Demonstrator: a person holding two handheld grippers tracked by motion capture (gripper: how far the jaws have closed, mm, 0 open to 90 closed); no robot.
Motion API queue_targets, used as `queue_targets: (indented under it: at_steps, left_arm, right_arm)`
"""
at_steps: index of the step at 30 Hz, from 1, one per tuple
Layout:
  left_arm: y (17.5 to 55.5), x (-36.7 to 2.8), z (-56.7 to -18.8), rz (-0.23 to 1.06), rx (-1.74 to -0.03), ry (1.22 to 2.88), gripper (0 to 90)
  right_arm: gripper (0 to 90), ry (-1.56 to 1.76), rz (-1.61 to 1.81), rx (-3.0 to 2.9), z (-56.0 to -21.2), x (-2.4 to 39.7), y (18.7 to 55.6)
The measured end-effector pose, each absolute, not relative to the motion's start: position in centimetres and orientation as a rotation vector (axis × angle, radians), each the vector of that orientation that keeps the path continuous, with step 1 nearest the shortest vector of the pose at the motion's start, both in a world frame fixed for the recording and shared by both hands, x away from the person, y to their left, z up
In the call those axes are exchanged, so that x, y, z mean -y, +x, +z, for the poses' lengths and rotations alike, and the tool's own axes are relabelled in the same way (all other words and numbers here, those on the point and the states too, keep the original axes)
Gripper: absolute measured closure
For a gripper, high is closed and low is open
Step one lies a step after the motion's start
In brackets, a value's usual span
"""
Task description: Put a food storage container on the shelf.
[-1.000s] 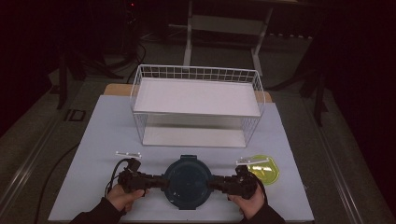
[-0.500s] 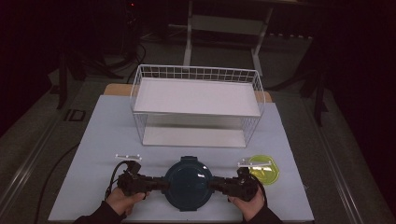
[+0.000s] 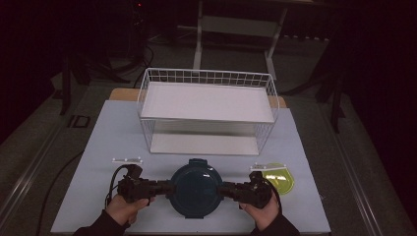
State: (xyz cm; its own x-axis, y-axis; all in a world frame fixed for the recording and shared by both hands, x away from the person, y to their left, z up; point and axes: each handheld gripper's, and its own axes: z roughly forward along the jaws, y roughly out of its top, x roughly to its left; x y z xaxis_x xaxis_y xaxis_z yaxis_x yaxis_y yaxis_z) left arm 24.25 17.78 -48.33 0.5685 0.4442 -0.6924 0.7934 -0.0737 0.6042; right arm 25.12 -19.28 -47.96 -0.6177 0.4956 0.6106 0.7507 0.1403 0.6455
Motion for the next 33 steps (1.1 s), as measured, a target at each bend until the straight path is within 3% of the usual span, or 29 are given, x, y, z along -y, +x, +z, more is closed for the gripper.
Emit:
queue_targets:
  at_steps: [33]
  left_arm:
    - [28.4,-17.9,-39.5,-0.289,-0.955,1.612,57.0]
  right_arm:
    - [56.2,-1.194,-1.660,2.183,-38.2,19.3,29.2]
